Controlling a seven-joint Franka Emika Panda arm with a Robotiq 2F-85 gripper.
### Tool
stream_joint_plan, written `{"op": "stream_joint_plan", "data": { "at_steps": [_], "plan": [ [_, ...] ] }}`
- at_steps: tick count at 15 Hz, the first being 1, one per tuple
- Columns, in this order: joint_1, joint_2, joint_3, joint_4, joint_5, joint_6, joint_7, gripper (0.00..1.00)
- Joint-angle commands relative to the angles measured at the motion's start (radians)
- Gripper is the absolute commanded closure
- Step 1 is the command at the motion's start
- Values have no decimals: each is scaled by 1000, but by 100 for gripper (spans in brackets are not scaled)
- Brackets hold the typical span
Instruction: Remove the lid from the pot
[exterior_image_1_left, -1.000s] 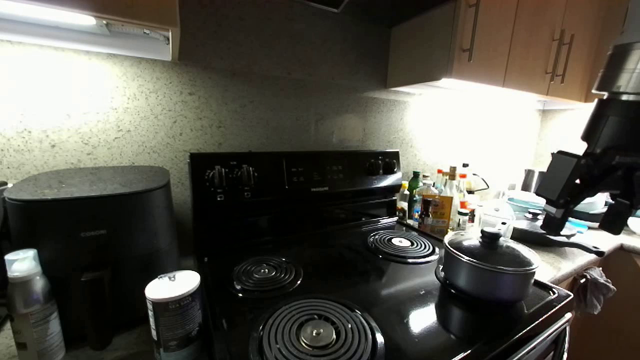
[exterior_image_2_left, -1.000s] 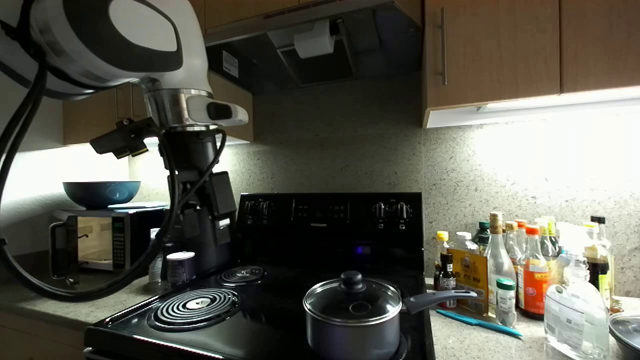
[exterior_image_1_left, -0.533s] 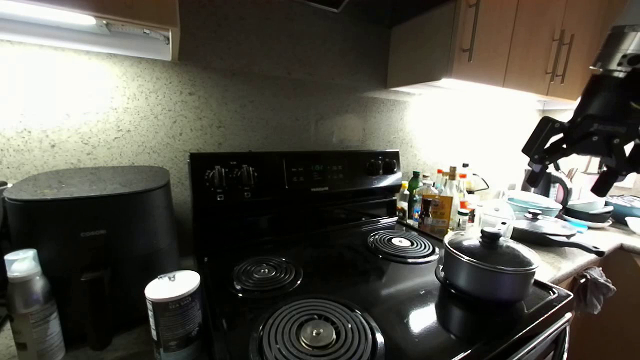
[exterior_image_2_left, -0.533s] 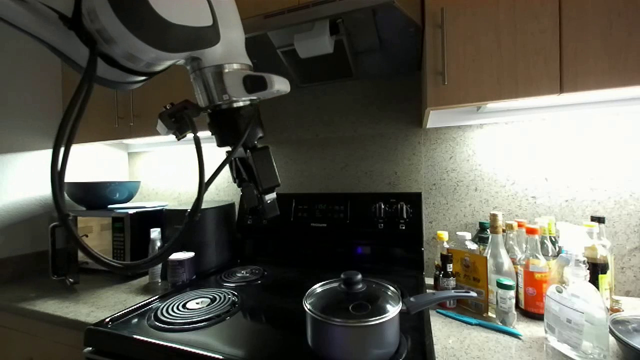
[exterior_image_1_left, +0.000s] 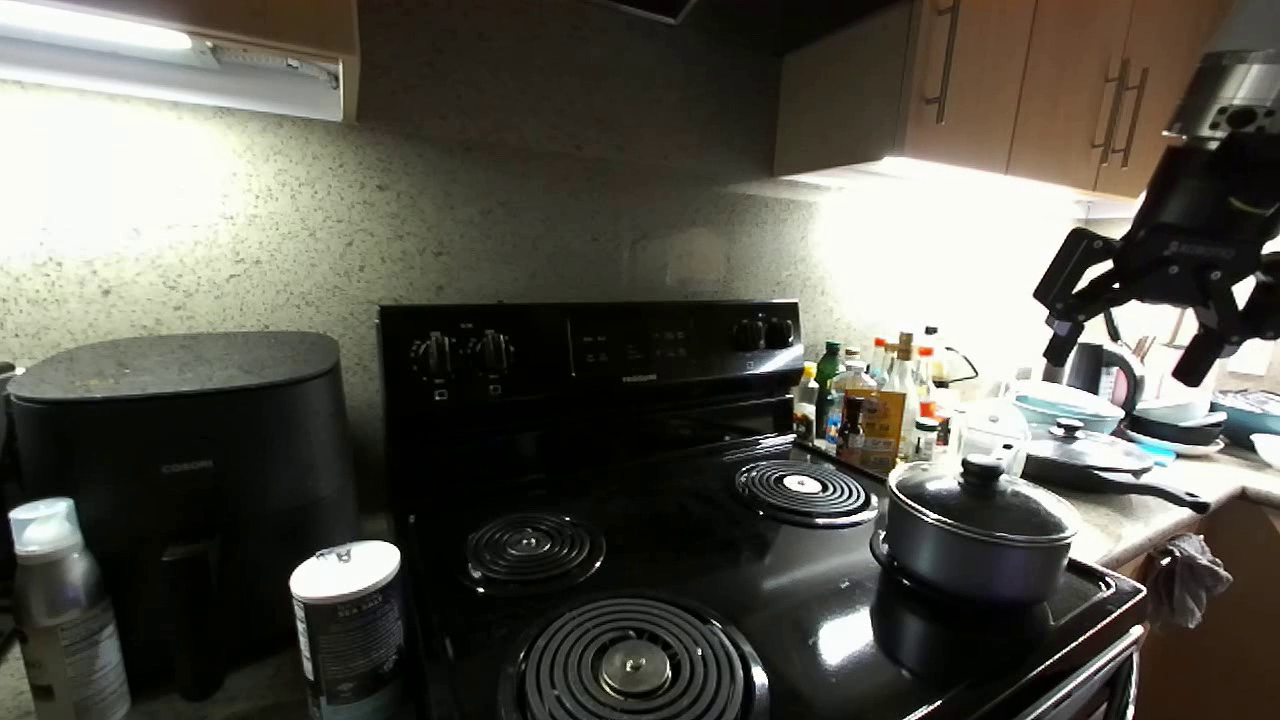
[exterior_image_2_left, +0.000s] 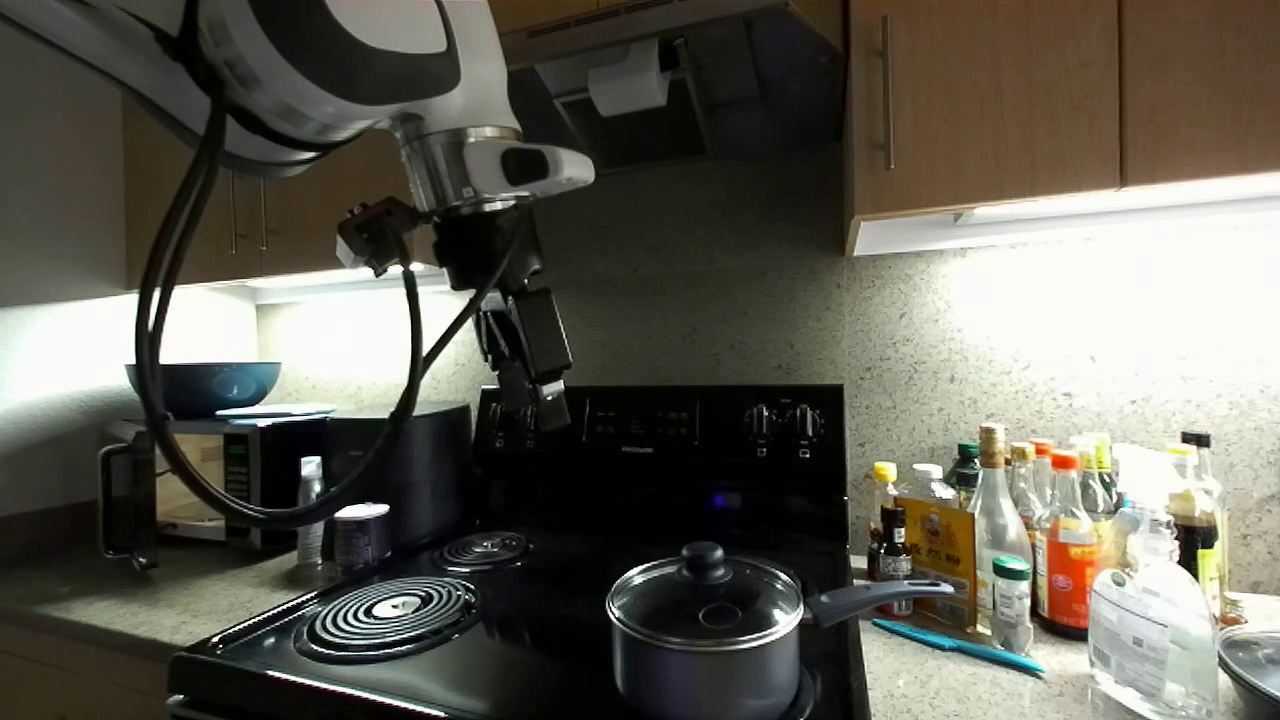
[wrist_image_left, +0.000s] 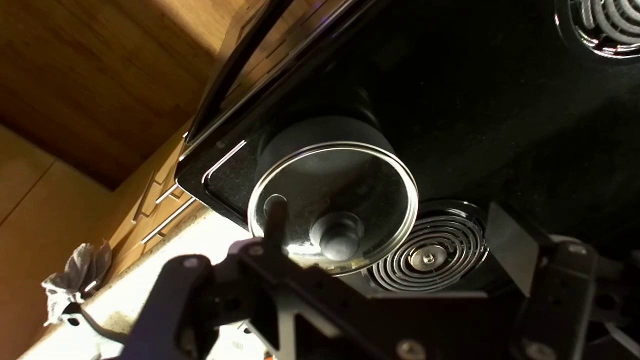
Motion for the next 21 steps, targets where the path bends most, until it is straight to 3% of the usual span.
{"op": "stream_joint_plan", "data": {
  "at_steps": [1, 9, 11, 21],
  "plan": [
    [8, 41, -4, 12, -5, 32, 23, 0],
    [-19, 229, -2, 67, -20, 46, 112, 0],
    [8, 192, -23, 45, -17, 31, 92, 0],
    [-5, 297, -41, 86, -22, 68, 128, 0]
  ]
}}
